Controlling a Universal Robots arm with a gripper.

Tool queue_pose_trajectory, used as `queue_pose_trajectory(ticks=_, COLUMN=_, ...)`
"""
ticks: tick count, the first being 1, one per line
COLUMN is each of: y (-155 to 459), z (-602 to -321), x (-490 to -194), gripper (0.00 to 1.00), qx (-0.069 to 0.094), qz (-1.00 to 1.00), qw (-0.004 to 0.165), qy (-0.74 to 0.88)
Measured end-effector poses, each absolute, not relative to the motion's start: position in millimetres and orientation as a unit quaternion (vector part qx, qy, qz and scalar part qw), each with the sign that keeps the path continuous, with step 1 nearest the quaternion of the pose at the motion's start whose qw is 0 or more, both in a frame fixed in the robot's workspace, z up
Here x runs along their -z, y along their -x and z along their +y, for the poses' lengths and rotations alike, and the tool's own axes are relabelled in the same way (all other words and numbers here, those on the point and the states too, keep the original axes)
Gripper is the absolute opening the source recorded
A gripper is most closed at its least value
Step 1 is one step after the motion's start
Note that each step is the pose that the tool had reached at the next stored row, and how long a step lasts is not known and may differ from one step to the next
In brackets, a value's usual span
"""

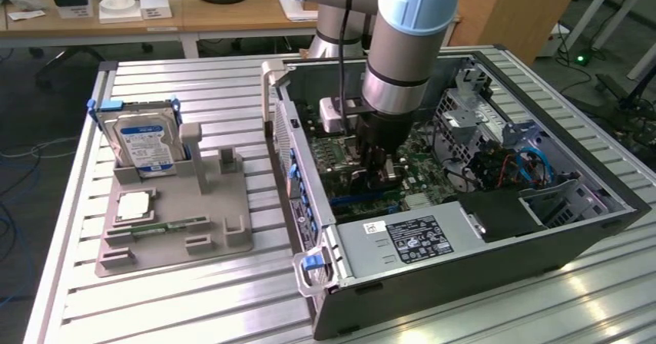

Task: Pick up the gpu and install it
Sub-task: 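Insert the gpu into the slot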

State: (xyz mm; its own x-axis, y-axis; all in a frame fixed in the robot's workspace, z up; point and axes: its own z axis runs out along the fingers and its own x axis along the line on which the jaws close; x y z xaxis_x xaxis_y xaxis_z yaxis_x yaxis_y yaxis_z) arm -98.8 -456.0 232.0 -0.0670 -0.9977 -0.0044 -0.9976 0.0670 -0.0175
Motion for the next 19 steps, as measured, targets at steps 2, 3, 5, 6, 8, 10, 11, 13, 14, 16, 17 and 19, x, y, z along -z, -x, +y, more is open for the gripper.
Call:
queue_pose_trajectory(ticks=2, y=98.8, z=-456.0, x=-231.4, gripper=0.28, qx=0.005, qz=0.73, qw=0.008, qy=0.683)
queue_pose_trajectory(ticks=3, y=98.8, z=-456.0, x=-231.1, gripper=0.28, qx=0.005, qz=0.73, qw=0.008, qy=0.683)
queue_pose_trajectory(ticks=5, y=98.8, z=-456.0, x=-230.5, gripper=0.28, qx=0.005, qz=0.73, qw=0.008, qy=0.683)
queue_pose_trajectory(ticks=6, y=98.8, z=-456.0, x=-230.3, gripper=0.28, qx=0.005, qz=0.73, qw=0.008, qy=0.683)
queue_pose_trajectory(ticks=8, y=98.8, z=-456.0, x=-229.7, gripper=0.28, qx=0.005, qz=0.73, qw=0.008, qy=0.683)
queue_pose_trajectory(ticks=10, y=98.8, z=-456.0, x=-229.4, gripper=0.28, qx=0.005, qz=0.73, qw=0.007, qy=0.683)
queue_pose_trajectory(ticks=11, y=98.8, z=-456.0, x=-229.3, gripper=0.28, qx=0.005, qz=0.73, qw=0.008, qy=0.683)
queue_pose_trajectory(ticks=13, y=98.8, z=-456.0, x=-229.3, gripper=0.28, qx=0.005, qz=0.73, qw=0.008, qy=0.683)
queue_pose_trajectory(ticks=14, y=98.8, z=-456.0, x=-229.3, gripper=0.28, qx=0.005, qz=0.73, qw=0.008, qy=0.683)
queue_pose_trajectory(ticks=16, y=99.3, z=-456.0, x=-228.7, gripper=0.28, qx=0.005, qz=0.73, qw=0.008, qy=0.683)
queue_pose_trajectory(ticks=17, y=99.3, z=-456.0, x=-228.5, gripper=0.28, qx=0.005, qz=0.73, qw=0.008, qy=0.683)
queue_pose_trajectory(ticks=19, y=99.5, z=-456.0, x=-228.4, gripper=0.28, qx=0.005, qz=0.73, qw=0.007, qy=0.683)
